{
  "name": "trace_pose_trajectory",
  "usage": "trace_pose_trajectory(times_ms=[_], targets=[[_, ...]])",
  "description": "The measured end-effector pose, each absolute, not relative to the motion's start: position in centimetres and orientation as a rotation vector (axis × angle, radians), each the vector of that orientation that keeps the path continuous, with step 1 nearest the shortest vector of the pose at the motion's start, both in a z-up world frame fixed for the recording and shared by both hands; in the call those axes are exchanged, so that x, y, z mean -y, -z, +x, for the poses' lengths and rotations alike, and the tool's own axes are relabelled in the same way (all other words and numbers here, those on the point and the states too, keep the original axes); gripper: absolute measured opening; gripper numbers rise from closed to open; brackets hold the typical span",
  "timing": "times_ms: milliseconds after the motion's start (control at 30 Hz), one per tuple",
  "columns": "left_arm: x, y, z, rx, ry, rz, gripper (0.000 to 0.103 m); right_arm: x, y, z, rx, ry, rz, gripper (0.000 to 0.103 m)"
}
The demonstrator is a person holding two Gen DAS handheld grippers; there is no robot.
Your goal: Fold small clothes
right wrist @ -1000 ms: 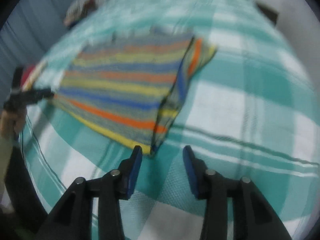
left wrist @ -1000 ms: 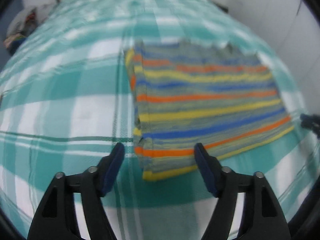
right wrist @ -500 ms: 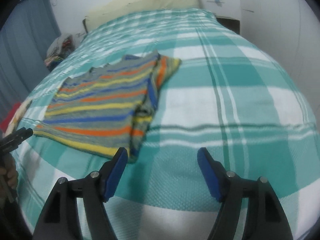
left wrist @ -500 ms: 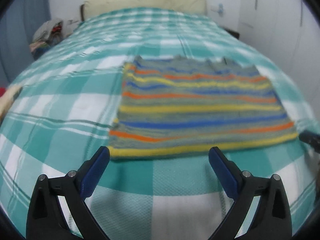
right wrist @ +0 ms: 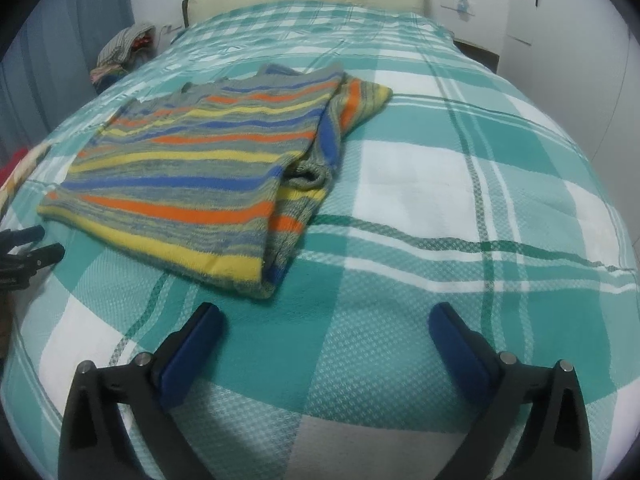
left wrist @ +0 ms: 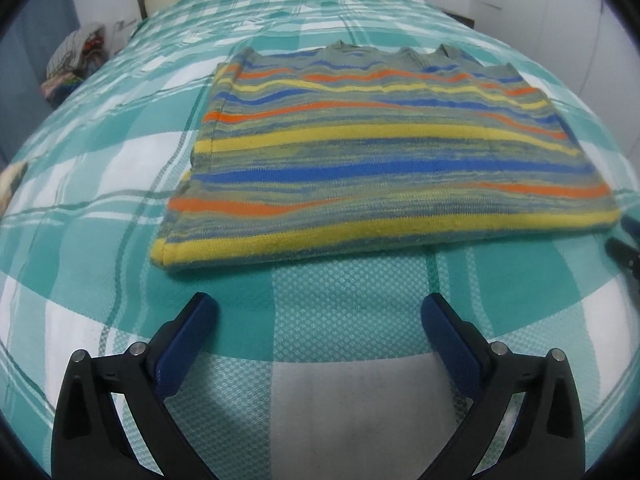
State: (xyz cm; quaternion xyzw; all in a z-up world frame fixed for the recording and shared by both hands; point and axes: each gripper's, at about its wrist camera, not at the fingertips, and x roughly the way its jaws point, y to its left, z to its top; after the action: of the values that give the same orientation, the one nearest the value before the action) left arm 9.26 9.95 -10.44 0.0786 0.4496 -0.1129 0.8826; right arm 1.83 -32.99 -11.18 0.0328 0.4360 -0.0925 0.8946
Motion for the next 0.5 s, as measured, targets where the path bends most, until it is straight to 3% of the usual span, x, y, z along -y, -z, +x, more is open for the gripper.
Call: trace_pose_trajectory(times_ms=[333, 400, 500], targets=[[-13.4, 9.9, 9.2, -0.939, 0.25, 0.127, 0.103, 32.8, 11.2, 1.9, -0.907, 0.198, 0.058, 0.103], [-17.7, 10.0, 10.0, -0.935, 0.247, 0.134, 0.103, 32.8, 11.2, 1.9, -0.907, 0.198, 0.058, 0.103], [-14.2, 9.9, 6.0, -0.926, 0.242, 0.143, 0.103, 32.8, 11.2, 1.9, -0.906, 0.198, 0.059, 0.103]])
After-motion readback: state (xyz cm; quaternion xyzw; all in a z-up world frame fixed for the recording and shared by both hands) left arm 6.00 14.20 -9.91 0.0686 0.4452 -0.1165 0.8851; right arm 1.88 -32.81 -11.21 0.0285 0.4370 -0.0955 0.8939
